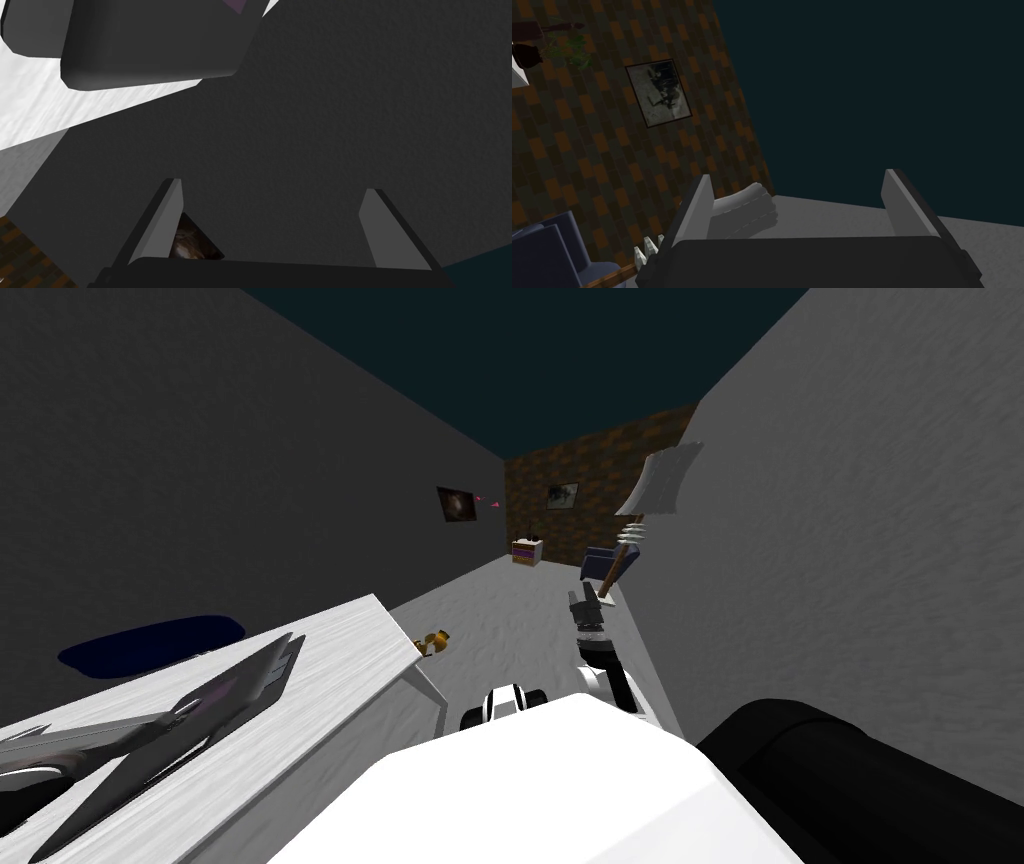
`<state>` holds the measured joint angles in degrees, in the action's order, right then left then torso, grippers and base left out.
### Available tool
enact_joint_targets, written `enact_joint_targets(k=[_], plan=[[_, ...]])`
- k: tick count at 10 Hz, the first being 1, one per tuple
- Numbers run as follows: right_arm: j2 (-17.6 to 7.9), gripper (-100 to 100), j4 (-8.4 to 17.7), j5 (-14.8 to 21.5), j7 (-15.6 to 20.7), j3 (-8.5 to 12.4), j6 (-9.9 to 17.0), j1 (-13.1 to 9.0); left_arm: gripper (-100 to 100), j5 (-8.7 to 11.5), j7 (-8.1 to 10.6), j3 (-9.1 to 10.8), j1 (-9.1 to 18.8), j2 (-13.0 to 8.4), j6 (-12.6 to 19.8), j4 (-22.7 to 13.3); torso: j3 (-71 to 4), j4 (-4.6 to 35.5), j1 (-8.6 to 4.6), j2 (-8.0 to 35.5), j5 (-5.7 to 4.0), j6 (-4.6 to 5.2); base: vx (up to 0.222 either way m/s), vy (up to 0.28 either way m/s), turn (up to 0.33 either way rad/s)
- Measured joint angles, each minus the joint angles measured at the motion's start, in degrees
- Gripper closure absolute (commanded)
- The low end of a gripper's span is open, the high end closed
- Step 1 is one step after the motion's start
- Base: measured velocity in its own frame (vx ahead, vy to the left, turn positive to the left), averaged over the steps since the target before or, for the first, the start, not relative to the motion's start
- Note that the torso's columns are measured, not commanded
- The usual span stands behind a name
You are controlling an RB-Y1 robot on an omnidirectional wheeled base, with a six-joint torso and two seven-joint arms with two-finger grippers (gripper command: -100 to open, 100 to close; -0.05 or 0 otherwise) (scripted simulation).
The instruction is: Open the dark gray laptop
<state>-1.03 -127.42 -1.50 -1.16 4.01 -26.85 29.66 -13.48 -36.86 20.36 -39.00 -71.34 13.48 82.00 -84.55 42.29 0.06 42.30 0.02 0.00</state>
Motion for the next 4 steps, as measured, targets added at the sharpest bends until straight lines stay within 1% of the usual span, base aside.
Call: enact_joint_targets(k=[4], plan=[[0.0, 0, 0.0, 0.0, 0.0, 0.0, 0.0, 0.0, 0, 0.0, 0.0, 0.0, 0.0, 0.0, 0.0, 0.0, 0.0, 0.0, -0.06, 0.0, -0.03, 0.0, 0.0, 0.0, 0.0]])
